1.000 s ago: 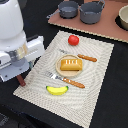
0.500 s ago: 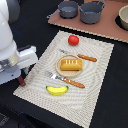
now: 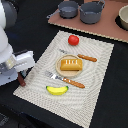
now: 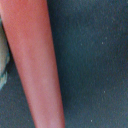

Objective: Interact with the objects in diverse but meaningful ways.

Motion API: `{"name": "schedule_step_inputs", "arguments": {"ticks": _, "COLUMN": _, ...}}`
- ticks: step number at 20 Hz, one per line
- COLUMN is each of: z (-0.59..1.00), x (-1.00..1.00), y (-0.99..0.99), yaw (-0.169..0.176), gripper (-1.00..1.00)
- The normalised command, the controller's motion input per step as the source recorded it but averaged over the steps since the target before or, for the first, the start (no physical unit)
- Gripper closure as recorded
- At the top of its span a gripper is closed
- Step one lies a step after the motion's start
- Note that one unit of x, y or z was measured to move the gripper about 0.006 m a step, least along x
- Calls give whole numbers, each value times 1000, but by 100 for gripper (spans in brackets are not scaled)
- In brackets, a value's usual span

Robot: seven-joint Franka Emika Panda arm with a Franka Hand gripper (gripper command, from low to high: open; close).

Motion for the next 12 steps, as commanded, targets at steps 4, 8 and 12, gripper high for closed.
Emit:
{"name": "schedule_step_inputs", "arguments": {"ticks": 4, "z": -5, "x": 0, "y": 100, "yaw": -1, "gripper": 100}}
{"name": "schedule_step_inputs", "arguments": {"ticks": 8, "z": 26, "x": 28, "y": 89, "yaw": -7, "gripper": 100}}
{"name": "schedule_step_inputs", "arguments": {"ticks": 12, "z": 337, "x": 252, "y": 181, "yaw": -22, "gripper": 100}}
